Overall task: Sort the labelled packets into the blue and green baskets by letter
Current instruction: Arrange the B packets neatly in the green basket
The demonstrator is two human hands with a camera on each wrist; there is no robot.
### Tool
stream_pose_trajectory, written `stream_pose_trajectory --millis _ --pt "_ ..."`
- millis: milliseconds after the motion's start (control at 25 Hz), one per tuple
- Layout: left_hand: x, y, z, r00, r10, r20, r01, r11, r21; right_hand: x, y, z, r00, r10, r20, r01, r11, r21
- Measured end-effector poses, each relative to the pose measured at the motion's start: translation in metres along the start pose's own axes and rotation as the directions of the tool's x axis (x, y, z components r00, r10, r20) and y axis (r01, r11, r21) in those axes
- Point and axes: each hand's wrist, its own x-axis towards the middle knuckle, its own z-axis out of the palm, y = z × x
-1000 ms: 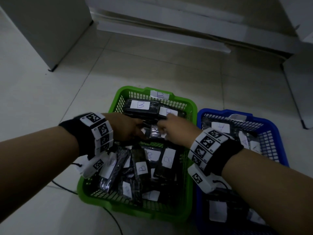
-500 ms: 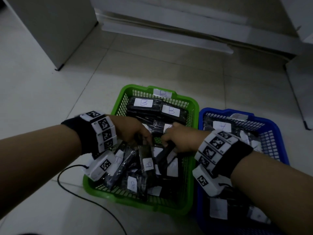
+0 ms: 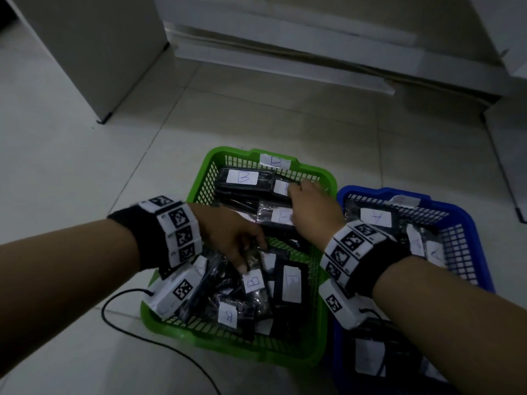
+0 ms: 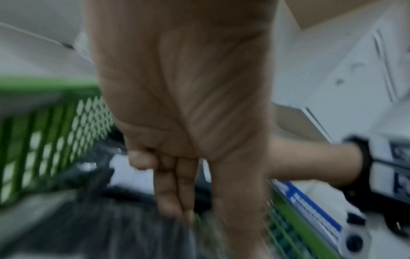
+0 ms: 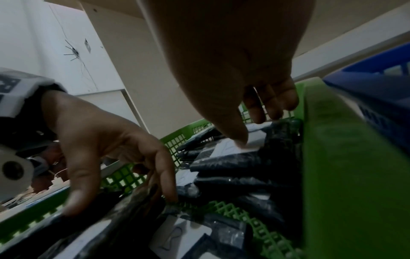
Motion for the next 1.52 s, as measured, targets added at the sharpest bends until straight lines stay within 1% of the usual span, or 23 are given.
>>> stream_pose_trajectory --millis 40,80,160,240,280,320,400,480,520,560,640,680,720,800,840,880,960,1080,1160,1320,1360,1440,1520 --pt "0.002 0.001 0.003 1.000 0.004 -0.014 -0.003 0.999 0.040 -0.002 -0.003 0.000 0.999 -0.043 -0.017 0.043 0.999 -0.021" --pt "0.003 0.002 0.004 0.999 0.009 -0.044 -0.007 0.999 0.038 -0.004 -0.005 0.000 0.996 -0.085 0.008 0.085 0.995 -0.046" --pt "-0.002 -0.004 -0.003 0.990 -0.017 -0.142 0.006 0.997 -0.073 -0.003 -0.009 0.001 0.989 -0.114 0.095 0.122 0.989 -0.086" --pt "-0.012 -0.016 -0.019 0.951 -0.092 -0.297 0.034 0.980 -0.196 0.000 -0.008 0.002 0.987 -0.089 0.133 0.103 0.990 -0.101" --pt "-0.017 -0.024 -0.028 0.919 -0.122 -0.374 0.049 0.978 -0.201 0.001 -0.006 0.002 0.986 -0.076 0.145 0.090 0.992 -0.092" --pt "-0.023 -0.031 -0.036 0.884 -0.151 -0.442 0.085 0.983 -0.165 0.002 -0.004 0.001 0.985 -0.065 0.160 0.079 0.994 -0.080" --pt "-0.030 -0.046 -0.046 0.815 -0.200 -0.544 0.214 0.976 -0.039 0.002 -0.002 0.001 0.982 -0.052 0.180 0.064 0.996 -0.058" --pt "-0.030 -0.052 -0.042 0.767 -0.255 -0.588 0.364 0.929 0.071 0.001 -0.003 0.001 0.981 -0.041 0.191 0.052 0.997 -0.051" --pt "-0.027 -0.052 -0.037 0.751 -0.256 -0.609 0.423 0.894 0.146 0.001 -0.003 0.001 0.981 -0.034 0.193 0.045 0.998 -0.053" --pt "-0.024 -0.051 -0.031 0.734 -0.229 -0.640 0.468 0.853 0.232 0.001 -0.004 0.001 0.980 -0.027 0.195 0.039 0.998 -0.055" --pt "-0.018 -0.048 -0.021 0.707 -0.132 -0.695 0.513 0.771 0.376 0.002 -0.005 0.000 0.980 -0.023 0.195 0.035 0.998 -0.057" --pt "-0.015 -0.046 -0.018 0.717 -0.084 -0.692 0.510 0.740 0.439 0.002 -0.006 0.000 0.980 -0.022 0.196 0.034 0.998 -0.060" --pt "-0.012 -0.044 -0.017 0.750 -0.044 -0.660 0.481 0.720 0.500 0.002 -0.006 0.000 0.980 -0.021 0.196 0.034 0.997 -0.066" --pt "-0.006 -0.040 -0.020 0.837 0.004 -0.547 0.385 0.706 0.595 0.001 -0.008 0.000 0.981 -0.022 0.193 0.038 0.996 -0.079" --pt "-0.003 -0.037 -0.022 0.865 0.016 -0.501 0.347 0.701 0.623 0.001 -0.008 0.000 0.981 -0.024 0.194 0.041 0.995 -0.085" --pt "0.000 -0.036 -0.024 0.883 0.023 -0.468 0.325 0.690 0.647 0.001 -0.009 0.000 0.980 -0.026 0.197 0.045 0.995 -0.091" --pt "0.001 -0.034 -0.029 0.893 0.014 -0.451 0.325 0.673 0.665 0.001 -0.008 0.000 0.978 -0.031 0.207 0.053 0.993 -0.104" --pt "-0.002 -0.032 -0.038 0.875 -0.068 -0.480 0.383 0.705 0.598 0.002 -0.006 0.001 0.975 -0.039 0.218 0.067 0.990 -0.124" --pt "-0.001 -0.029 -0.038 0.871 -0.103 -0.480 0.407 0.700 0.587 0.002 -0.003 0.003 0.975 -0.043 0.219 0.068 0.992 -0.111" --pt "0.010 -0.023 -0.022 0.889 -0.069 -0.454 0.379 0.666 0.643 0.003 0.001 0.003 0.975 -0.029 0.219 0.037 0.999 -0.032" --pt "0.011 -0.023 -0.020 0.884 -0.072 -0.463 0.382 0.682 0.623 0.003 0.001 0.002 0.979 -0.041 0.200 0.045 0.999 -0.017" --pt "0.011 -0.024 -0.021 0.869 -0.092 -0.487 0.383 0.748 0.542 0.002 -0.002 0.000 0.983 -0.109 0.149 0.106 0.994 0.033" --pt "0.012 -0.025 -0.021 0.877 -0.116 -0.467 0.358 0.805 0.472 0.002 -0.006 -0.001 0.965 -0.195 0.174 0.186 0.980 0.067"
